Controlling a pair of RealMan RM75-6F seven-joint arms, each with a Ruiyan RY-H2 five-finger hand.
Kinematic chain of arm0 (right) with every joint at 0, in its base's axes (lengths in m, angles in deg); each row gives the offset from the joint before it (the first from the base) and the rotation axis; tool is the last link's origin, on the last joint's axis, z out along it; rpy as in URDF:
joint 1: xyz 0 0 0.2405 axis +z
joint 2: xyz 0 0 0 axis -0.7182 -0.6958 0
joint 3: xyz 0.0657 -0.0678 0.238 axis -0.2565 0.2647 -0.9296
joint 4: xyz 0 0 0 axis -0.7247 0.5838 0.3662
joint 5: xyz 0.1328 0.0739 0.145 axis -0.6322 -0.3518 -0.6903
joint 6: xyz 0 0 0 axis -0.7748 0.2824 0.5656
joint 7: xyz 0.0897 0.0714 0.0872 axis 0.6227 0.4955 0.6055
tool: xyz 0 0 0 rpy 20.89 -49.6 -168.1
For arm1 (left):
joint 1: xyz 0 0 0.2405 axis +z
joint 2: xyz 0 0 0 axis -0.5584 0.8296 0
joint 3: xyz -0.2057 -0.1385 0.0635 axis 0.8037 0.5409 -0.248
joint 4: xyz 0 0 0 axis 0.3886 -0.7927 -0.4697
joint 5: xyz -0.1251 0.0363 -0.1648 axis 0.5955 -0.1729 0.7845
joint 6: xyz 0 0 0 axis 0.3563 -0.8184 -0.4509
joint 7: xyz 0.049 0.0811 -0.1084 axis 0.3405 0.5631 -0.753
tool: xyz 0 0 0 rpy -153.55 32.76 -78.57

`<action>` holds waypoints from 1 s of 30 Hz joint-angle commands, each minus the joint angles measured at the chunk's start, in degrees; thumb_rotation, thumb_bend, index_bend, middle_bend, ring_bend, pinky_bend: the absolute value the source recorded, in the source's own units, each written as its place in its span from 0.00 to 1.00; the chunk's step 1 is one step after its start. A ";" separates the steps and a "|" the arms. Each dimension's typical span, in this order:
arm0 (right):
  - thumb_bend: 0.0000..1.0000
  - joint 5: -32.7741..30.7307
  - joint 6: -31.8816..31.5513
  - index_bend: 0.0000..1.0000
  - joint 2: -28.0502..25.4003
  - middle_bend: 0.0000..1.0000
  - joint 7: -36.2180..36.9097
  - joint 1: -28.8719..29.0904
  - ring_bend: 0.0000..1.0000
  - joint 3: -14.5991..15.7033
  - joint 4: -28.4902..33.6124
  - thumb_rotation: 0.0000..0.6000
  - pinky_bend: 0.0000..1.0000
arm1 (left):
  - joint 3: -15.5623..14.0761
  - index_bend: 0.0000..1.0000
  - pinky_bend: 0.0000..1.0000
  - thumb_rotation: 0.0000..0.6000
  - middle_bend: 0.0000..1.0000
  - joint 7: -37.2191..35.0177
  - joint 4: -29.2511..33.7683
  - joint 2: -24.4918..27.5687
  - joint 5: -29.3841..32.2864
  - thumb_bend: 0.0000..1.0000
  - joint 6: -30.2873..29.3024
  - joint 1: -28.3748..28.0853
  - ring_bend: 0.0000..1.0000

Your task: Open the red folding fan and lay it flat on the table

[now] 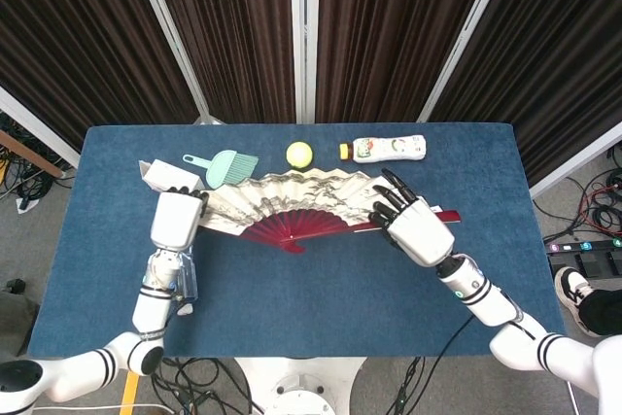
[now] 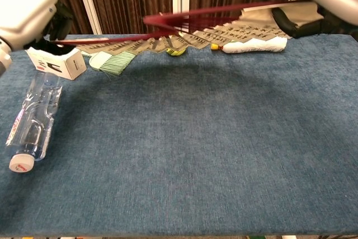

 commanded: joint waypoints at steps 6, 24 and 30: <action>0.65 1.70 -1.81 0.64 6.59 0.50 -1.06 -3.27 0.20 2.46 -12.73 1.00 0.00 | -1.36 0.68 0.73 1.00 0.71 6.22 -2.72 -4.98 -1.75 0.28 0.86 -0.78 0.66; 0.00 -8.50 9.96 0.00 2.07 0.00 -7.65 -10.90 0.00 3.47 -0.26 1.00 0.00 | 1.39 0.07 0.16 1.00 0.02 15.99 24.59 3.82 12.85 0.00 15.20 -0.85 0.00; 0.00 -12.77 16.77 0.00 -6.33 0.00 -10.15 -10.97 0.00 3.53 12.66 1.00 0.00 | 2.91 0.06 0.13 1.00 0.01 10.41 31.31 10.51 18.06 0.00 21.86 -1.77 0.00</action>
